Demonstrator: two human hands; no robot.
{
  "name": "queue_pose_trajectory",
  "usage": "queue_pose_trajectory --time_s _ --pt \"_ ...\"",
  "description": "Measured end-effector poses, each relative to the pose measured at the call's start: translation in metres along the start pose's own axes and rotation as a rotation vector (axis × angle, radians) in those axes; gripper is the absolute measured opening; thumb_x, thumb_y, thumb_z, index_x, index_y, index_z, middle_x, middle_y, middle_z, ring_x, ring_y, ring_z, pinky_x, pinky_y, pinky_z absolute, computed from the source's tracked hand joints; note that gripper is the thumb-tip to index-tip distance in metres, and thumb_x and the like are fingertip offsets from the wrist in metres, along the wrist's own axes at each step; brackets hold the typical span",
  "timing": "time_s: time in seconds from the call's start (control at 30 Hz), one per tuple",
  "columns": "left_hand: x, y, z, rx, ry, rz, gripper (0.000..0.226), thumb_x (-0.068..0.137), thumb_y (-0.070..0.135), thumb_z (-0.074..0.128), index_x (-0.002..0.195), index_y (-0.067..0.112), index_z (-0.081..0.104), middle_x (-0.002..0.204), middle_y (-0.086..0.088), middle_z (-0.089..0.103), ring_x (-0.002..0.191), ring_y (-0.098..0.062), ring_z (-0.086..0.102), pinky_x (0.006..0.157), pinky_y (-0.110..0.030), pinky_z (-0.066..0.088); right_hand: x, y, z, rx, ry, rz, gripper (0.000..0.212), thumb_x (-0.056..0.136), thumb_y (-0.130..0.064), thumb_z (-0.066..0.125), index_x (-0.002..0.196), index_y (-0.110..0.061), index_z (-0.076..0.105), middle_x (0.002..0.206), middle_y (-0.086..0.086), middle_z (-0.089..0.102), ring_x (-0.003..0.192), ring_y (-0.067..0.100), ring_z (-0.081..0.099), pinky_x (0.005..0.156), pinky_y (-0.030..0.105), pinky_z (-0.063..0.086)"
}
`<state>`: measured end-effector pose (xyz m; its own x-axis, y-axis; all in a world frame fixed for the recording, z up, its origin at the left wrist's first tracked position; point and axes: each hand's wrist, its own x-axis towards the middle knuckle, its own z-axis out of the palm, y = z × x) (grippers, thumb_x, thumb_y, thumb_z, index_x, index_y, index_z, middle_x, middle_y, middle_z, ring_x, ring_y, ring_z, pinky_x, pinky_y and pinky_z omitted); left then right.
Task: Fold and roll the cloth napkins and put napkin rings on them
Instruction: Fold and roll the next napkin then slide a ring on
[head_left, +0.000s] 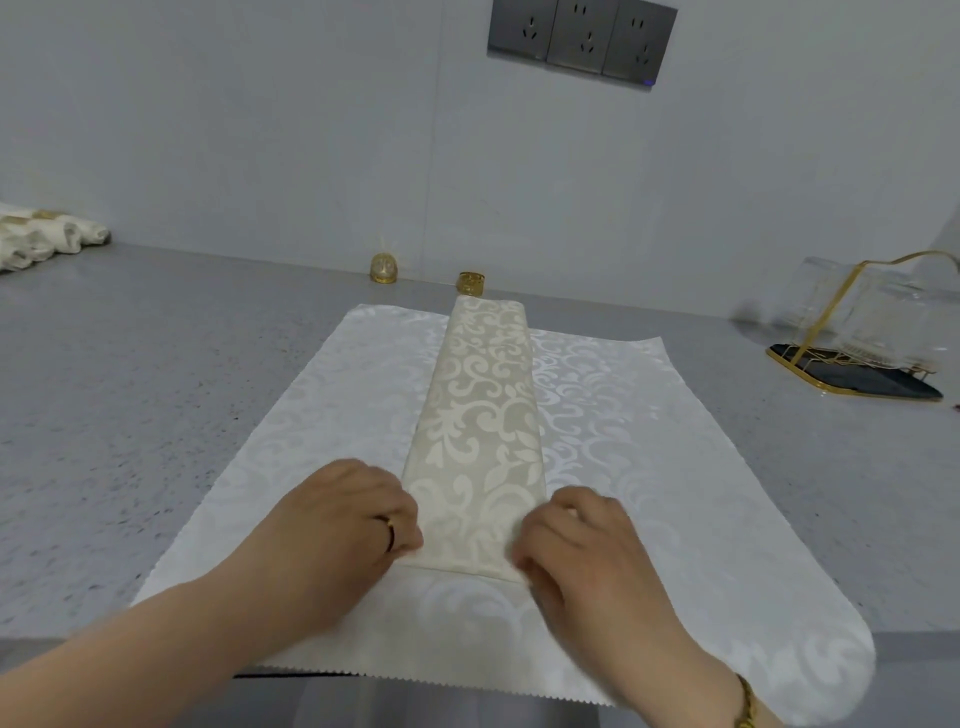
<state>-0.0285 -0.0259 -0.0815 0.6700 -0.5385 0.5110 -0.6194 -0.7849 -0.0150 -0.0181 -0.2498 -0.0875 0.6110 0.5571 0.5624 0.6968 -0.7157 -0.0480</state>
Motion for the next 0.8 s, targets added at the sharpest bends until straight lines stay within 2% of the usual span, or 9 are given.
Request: queue_pose_trajectory --time_s 0.1,0.17,0.27,0.33,0.4,0.47,0.53,0.67,0.8 --pt "-0.003 -0.001 0.0 0.018 -0.019 -0.005 0.065 0.1 0.031 0.018 0.069 0.026 0.075 0.07 0.015 0.069 0.08 -0.006 0.046 0.075 -0.018 0.039 -0.005 0.007 -0.005 0.045 -0.096 -0.064 0.011 0.071 -0.013 0.056 0.073 -0.019 0.066 0.075 -0.011 0.063 0.078 0.006 0.047 0.074 0.015 0.037" --pt "-0.006 -0.007 -0.002 -0.024 -0.059 -0.009 0.069 0.097 0.046 0.012 0.075 0.029 0.075 0.077 0.02 0.069 0.085 -0.002 0.048 0.079 -0.013 0.04 -0.01 0.011 -0.008 0.109 -0.128 -0.038 0.018 0.075 -0.023 0.051 0.081 -0.019 0.068 0.084 -0.011 0.066 0.082 0.003 0.051 0.076 0.014 0.041" --pt "-0.006 -0.01 -0.004 -0.026 -0.121 -0.038 0.051 0.088 0.056 0.027 0.08 0.035 0.073 0.083 0.027 0.065 0.09 0.005 0.047 0.081 -0.005 0.037 -0.013 0.015 -0.011 0.136 -0.161 0.007 0.026 0.073 -0.035 0.052 0.088 -0.023 0.069 0.091 -0.014 0.068 0.088 -0.001 0.052 0.078 0.012 0.043" --pt "-0.004 -0.01 -0.005 -0.071 -0.164 -0.069 0.034 0.071 0.049 0.042 0.075 0.036 0.072 0.079 0.027 0.064 0.088 0.005 0.047 0.081 -0.006 0.036 -0.008 0.016 -0.013 0.118 -0.194 0.038 0.027 0.072 -0.038 0.05 0.085 -0.026 0.07 0.086 -0.018 0.068 0.084 -0.002 0.053 0.073 0.009 0.043" --pt "0.0 -0.01 -0.004 -0.081 -0.141 -0.079 0.029 0.064 0.043 0.042 0.069 0.039 0.07 0.072 0.03 0.062 0.086 0.003 0.048 0.078 -0.005 0.036 0.001 0.013 -0.018 0.155 -0.241 0.128 0.031 0.073 -0.041 0.047 0.086 -0.027 0.07 0.078 -0.018 0.066 0.078 0.0 0.053 0.068 0.004 0.039" --pt "0.008 -0.007 -0.011 -0.147 -0.187 -0.196 0.025 0.064 0.047 0.041 0.063 0.046 0.066 0.065 0.034 0.06 0.094 0.003 0.048 0.073 -0.002 0.038 0.012 0.014 -0.024 0.264 -0.276 0.255 0.029 0.081 -0.039 0.048 0.093 -0.027 0.07 0.075 -0.018 0.062 0.076 -0.001 0.052 0.067 0.005 0.037" --pt "0.016 -0.008 -0.017 -0.334 -0.221 -0.391 0.017 0.074 0.046 0.048 0.064 0.052 0.061 0.08 0.039 0.059 0.1 0.011 0.045 0.073 -0.003 0.04 0.018 0.019 -0.024 0.388 -0.277 0.349 0.017 0.087 -0.027 0.054 0.094 -0.026 0.069 0.07 -0.02 0.058 0.073 -0.006 0.053 0.067 0.007 0.038" --pt "0.029 -0.023 -0.007 -0.717 -0.223 -0.655 0.023 0.085 0.017 0.062 0.081 0.039 0.059 0.065 0.008 0.066 0.059 0.009 0.057 0.056 0.0 0.039 0.029 0.026 -0.018 0.571 -0.259 0.507 0.019 0.088 -0.014 0.053 0.079 -0.031 0.054 0.052 -0.017 0.054 0.055 -0.004 0.048 0.058 0.008 0.037" --pt "0.035 -0.025 -0.003 -0.787 -0.206 -0.693 0.015 0.085 0.014 0.062 0.085 0.028 0.058 0.035 0.014 0.046 0.047 0.006 0.051 0.054 0.0 0.035 0.028 0.025 -0.01 0.473 -0.235 0.515 0.023 0.089 -0.017 0.053 0.07 -0.027 0.042 0.064 -0.01 0.049 0.056 0.005 0.043 0.058 0.015 0.036"
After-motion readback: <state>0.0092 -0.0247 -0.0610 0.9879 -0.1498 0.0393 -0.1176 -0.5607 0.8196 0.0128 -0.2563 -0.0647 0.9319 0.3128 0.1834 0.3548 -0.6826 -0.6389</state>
